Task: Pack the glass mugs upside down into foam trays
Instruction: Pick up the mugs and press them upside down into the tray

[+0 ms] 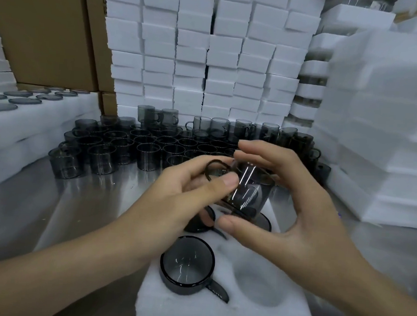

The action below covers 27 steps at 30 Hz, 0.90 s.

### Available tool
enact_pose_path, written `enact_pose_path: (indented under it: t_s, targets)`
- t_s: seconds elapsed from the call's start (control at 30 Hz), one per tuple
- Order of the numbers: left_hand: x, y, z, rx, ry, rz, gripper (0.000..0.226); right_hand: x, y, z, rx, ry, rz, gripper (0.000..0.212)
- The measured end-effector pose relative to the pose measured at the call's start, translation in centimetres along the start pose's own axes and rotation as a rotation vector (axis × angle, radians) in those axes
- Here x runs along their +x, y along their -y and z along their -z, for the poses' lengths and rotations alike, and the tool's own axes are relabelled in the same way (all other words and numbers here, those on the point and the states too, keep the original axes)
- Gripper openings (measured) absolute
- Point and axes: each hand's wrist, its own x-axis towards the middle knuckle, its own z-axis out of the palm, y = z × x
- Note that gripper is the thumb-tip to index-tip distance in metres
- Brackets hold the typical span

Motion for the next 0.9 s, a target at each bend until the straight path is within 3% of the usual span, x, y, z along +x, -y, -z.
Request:
enact_pose_path:
  t_s: [0.13,0.2,0.3,0.53,0.73,0.9]
  targets:
    - [0.1,-0.1,0.0,-0.088,-0.084,0.053,0.03,0.8,0.1,0.4,0.202,0.094,-0.141,0.043]
    - [0.0,0.0,0.0,-0.067,-0.09,0.06,0.031,1.1,0.1,0.6,0.215,0.079,-0.178,0.048]
    - [-0.5,0.0,-0.4,0.128,-0.068,0.011,0.03,1.4,0.3,1.8,0.042,0.112,-0.153,0.061]
    - [-0.8,0.2,-0.6,0.259,-0.131,0.003,0.023,0.9,-0.6,2.3,-0.167,0.485,-0.038,0.05]
    - [-0.7,0.2,-0.7,0.249,-0.121,0.015,0.032,0.6,-0.3,1.9,-0.143,0.449,0.048,0.049]
    - [-0.8,0.2,-0.8,0.256,-0.123,0.013,0.026,1.0,1.2,2.7,-0.097,0.504,-0.028,0.051]
